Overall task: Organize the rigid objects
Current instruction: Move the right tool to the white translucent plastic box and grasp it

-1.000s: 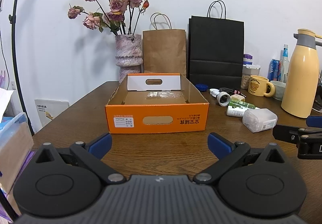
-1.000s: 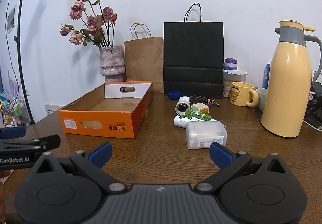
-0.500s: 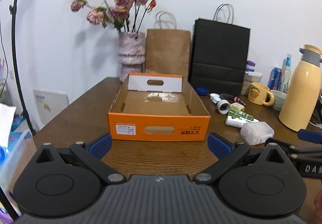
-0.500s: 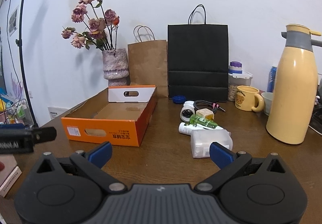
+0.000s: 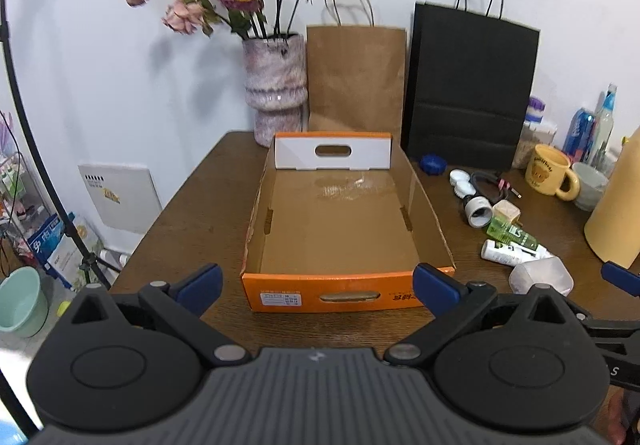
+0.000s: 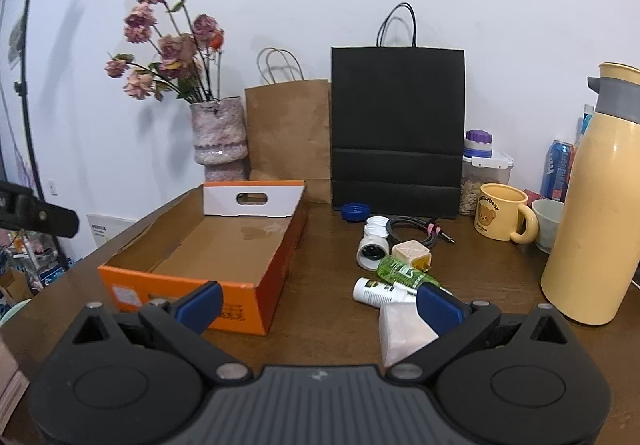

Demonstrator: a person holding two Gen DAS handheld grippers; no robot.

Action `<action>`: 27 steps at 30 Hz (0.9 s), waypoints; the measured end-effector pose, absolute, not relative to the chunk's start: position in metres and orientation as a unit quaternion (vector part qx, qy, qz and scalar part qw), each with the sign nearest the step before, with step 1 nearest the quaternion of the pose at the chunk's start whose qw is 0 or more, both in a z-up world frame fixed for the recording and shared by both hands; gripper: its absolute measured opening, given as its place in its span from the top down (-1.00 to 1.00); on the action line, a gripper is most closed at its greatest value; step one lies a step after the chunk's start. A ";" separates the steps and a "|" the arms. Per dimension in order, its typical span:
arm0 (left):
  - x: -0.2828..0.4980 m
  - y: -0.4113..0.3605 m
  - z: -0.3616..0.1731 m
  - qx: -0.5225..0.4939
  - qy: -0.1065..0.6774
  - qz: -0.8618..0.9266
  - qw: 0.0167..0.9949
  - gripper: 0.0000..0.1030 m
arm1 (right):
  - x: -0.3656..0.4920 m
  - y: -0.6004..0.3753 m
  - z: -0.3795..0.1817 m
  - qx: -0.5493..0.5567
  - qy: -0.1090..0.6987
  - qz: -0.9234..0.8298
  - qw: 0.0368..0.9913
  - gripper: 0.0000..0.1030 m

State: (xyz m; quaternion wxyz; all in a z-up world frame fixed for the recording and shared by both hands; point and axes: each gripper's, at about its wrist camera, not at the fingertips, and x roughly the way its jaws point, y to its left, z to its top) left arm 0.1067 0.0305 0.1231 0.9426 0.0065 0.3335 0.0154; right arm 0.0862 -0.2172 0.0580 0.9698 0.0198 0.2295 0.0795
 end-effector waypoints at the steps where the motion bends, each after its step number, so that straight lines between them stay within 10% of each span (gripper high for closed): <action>1: 0.114 0.031 0.126 0.008 0.341 0.014 0.940 -1.00 | 0.092 -0.217 0.058 0.020 0.232 0.077 0.969 -1.00; 27: 0.330 0.098 0.048 -0.044 0.482 0.110 0.868 -1.00 | 0.233 -0.254 -0.009 0.028 0.329 -0.020 0.944 -1.00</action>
